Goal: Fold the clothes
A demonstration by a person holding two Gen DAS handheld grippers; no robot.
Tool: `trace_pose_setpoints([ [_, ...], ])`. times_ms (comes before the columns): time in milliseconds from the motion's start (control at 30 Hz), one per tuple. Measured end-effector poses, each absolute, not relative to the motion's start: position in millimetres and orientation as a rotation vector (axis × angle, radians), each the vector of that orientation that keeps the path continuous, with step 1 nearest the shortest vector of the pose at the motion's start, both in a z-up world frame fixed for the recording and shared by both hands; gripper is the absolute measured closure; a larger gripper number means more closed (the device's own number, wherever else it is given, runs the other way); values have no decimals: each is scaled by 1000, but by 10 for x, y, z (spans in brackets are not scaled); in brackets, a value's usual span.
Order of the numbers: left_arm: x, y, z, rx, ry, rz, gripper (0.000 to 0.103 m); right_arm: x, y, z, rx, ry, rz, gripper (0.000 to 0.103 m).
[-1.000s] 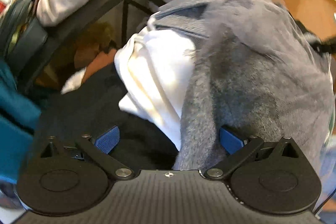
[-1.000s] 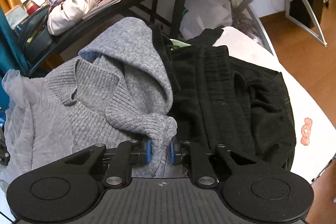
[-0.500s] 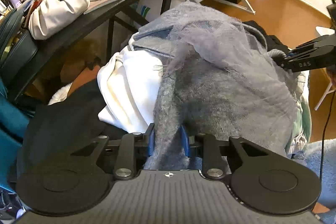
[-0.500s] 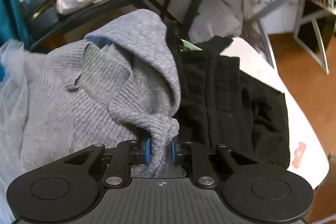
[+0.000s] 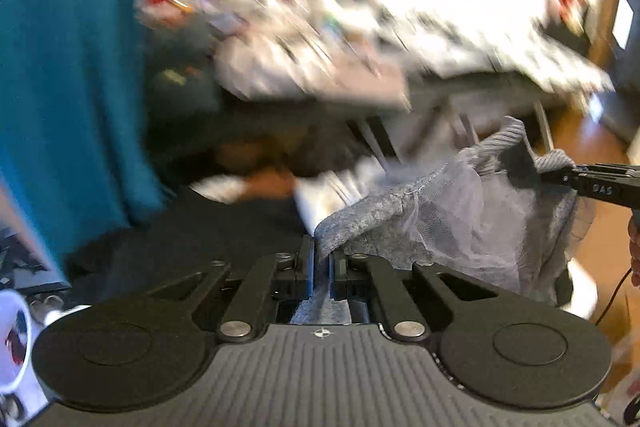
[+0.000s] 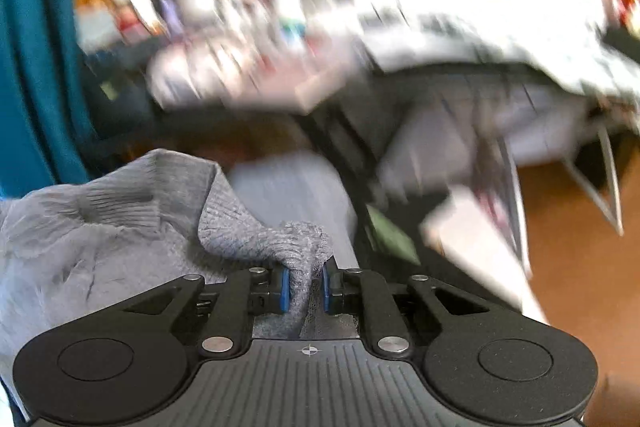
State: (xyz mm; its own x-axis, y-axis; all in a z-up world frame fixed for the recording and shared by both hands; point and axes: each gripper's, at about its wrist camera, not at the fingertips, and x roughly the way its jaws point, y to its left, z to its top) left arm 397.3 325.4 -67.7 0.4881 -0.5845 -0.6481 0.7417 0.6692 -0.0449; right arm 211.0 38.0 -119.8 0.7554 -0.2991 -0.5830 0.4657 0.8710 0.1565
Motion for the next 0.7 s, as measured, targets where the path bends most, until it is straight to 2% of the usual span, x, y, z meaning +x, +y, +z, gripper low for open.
trace_pose_setpoints([
  [100, 4049, 3660, -342, 79, 614, -726, 96, 2386, 492, -623, 249, 413, -314, 90],
  [200, 3975, 4061, -276, -63, 566, -621, 96, 2556, 667, -270, 173, 309, -187, 85],
  [267, 3885, 4202, -413, -67, 577, -544, 96, 2611, 792, -288, 135, 312, -113, 83],
  [367, 3795, 4263, -825, -52, 716, -468, 96, 2672, 993, -599, 87, 437, -44, 81],
  [433, 3752, 4315, -1017, -77, 780, -427, 96, 2679, 1164, -864, 15, 570, -28, 63],
  [467, 3730, 4353, -1073, -100, 796, -407, 96, 2653, 1224, -968, -13, 610, -16, 57],
  [500, 3707, 4391, -1128, -124, 812, -388, 96, 2605, 1265, -1053, -38, 632, -2, 47],
  [567, 3662, 4466, -1239, -171, 843, -348, 95, 2541, 1344, -1200, -82, 669, 12, 40],
  [633, 3610, 4500, -1320, -171, 874, -308, 93, 2541, 1379, -1283, -106, 679, -5, 26],
  [700, 3623, 4475, -1339, -150, 888, -290, 93, 2525, 1345, -1338, -109, 668, -19, 18],
])
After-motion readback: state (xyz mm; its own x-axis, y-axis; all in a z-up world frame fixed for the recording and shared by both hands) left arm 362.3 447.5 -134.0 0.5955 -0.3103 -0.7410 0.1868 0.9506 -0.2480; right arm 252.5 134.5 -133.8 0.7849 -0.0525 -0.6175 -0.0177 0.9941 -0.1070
